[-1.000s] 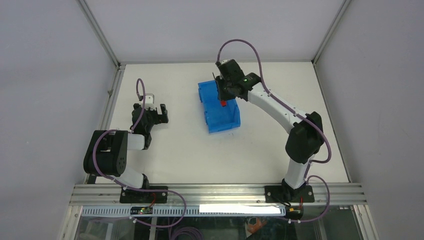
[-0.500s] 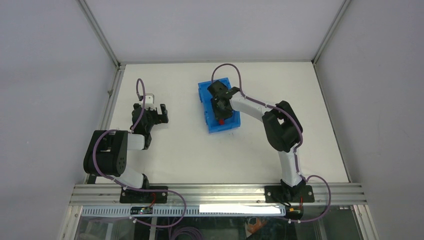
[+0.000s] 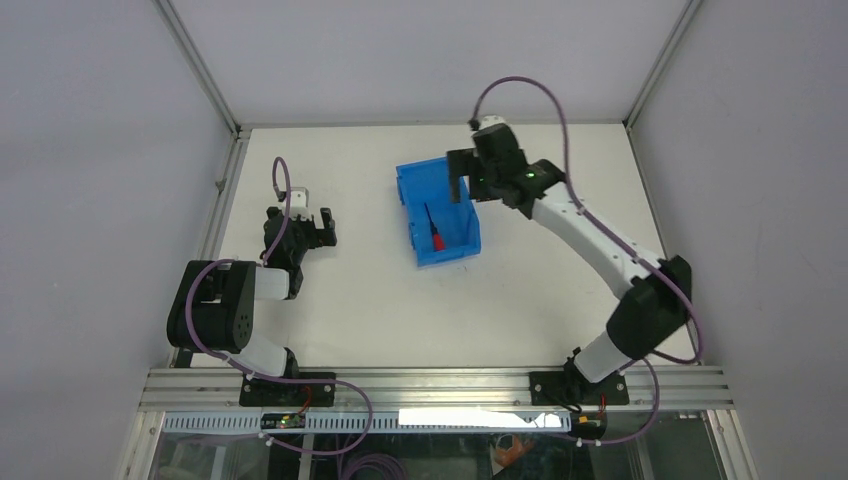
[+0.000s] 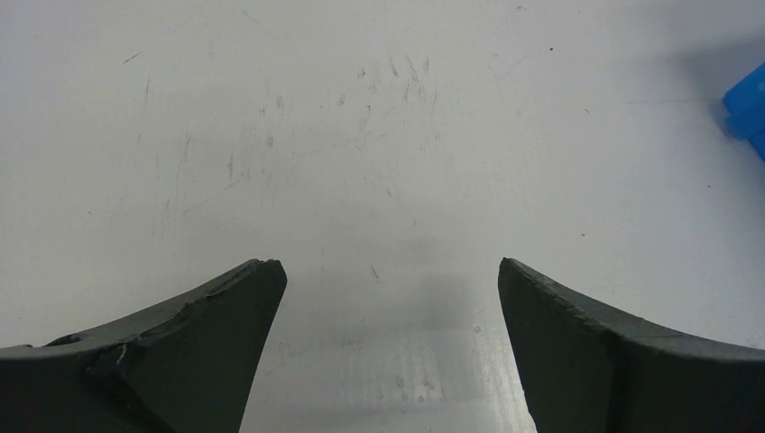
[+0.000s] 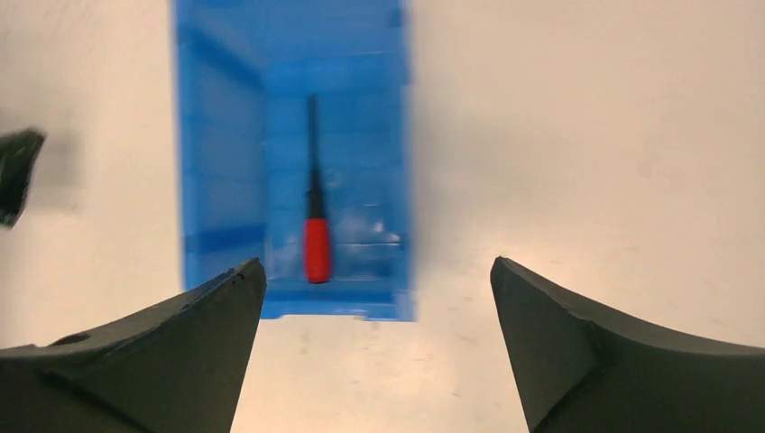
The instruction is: Put the screwdriver in the bin
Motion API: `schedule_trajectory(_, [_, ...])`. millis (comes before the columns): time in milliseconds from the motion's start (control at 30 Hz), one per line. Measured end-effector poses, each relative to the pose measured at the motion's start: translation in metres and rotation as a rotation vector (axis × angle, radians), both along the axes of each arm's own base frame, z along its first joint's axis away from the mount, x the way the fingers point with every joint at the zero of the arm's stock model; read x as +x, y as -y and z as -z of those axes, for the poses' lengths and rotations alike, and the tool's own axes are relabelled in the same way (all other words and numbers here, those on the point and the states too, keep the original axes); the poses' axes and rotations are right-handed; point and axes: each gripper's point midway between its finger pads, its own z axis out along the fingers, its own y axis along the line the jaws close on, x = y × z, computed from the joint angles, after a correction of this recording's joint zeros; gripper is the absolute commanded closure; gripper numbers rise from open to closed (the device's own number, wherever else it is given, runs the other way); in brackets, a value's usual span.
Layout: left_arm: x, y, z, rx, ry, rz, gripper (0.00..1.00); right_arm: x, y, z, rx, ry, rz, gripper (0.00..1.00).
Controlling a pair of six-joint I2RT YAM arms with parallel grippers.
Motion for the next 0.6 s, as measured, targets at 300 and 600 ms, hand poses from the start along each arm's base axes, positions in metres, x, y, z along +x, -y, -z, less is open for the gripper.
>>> schedule_trajectory(300, [0.0, 0.0, 0.0, 0.0, 0.0, 0.0, 0.01, 0.015, 0.236, -0.007, -0.038, 0.01, 0.54, 0.01])
schedule_trajectory(600, [0.0, 0.0, 0.0, 0.0, 0.0, 0.0, 0.01, -0.011, 0.295, 0.015, -0.043, -0.058, 0.706, 0.01])
